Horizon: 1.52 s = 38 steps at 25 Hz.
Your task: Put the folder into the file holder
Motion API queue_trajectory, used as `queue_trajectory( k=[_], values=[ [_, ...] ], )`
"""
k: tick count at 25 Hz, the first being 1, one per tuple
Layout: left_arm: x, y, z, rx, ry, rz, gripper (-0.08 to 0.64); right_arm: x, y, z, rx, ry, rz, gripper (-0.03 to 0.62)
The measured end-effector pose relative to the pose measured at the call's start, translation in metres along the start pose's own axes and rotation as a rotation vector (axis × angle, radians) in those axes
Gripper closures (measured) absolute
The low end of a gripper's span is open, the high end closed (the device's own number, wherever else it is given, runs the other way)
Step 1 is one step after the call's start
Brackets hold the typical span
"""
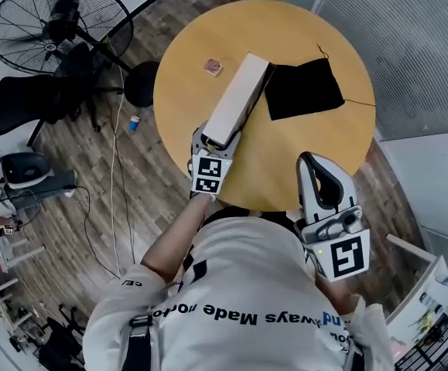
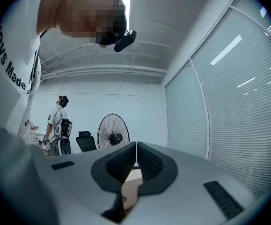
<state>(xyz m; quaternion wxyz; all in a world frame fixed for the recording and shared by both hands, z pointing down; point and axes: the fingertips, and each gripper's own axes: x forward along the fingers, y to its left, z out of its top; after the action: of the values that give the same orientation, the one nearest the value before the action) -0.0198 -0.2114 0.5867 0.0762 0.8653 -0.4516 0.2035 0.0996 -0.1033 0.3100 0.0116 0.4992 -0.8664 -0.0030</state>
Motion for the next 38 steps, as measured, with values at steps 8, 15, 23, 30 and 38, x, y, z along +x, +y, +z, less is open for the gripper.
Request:
queue_trajectory(
  k=[8, 15, 23, 30, 38],
  values=[
    [0.006, -0.005, -0.002, -0.022, 0.017, -0.045, 0.249, -0.003, 0.001, -0.002, 0.005, -0.007, -0.003, 0.561],
    [-0.018, 0.005, 0.018, -0.061, -0.028, -0.046, 0.233, 0.005, 0.002, -0.008, -0.011, 0.027, -0.013, 0.561],
    [-0.057, 0.011, 0.057, -0.096, -0.108, -0.051, 0.23, 0.012, 0.006, -0.011, -0.028, 0.053, -0.012, 0.561],
    [-0.094, 0.012, 0.103, -0.071, -0.201, -0.066, 0.23, 0.013, 0.005, -0.012, -0.032, 0.066, -0.009, 0.561],
    [-0.13, 0.008, 0.151, -0.082, -0.309, -0.084, 0.231, 0.015, 0.007, -0.008, -0.034, 0.065, -0.013, 0.561]
  ],
)
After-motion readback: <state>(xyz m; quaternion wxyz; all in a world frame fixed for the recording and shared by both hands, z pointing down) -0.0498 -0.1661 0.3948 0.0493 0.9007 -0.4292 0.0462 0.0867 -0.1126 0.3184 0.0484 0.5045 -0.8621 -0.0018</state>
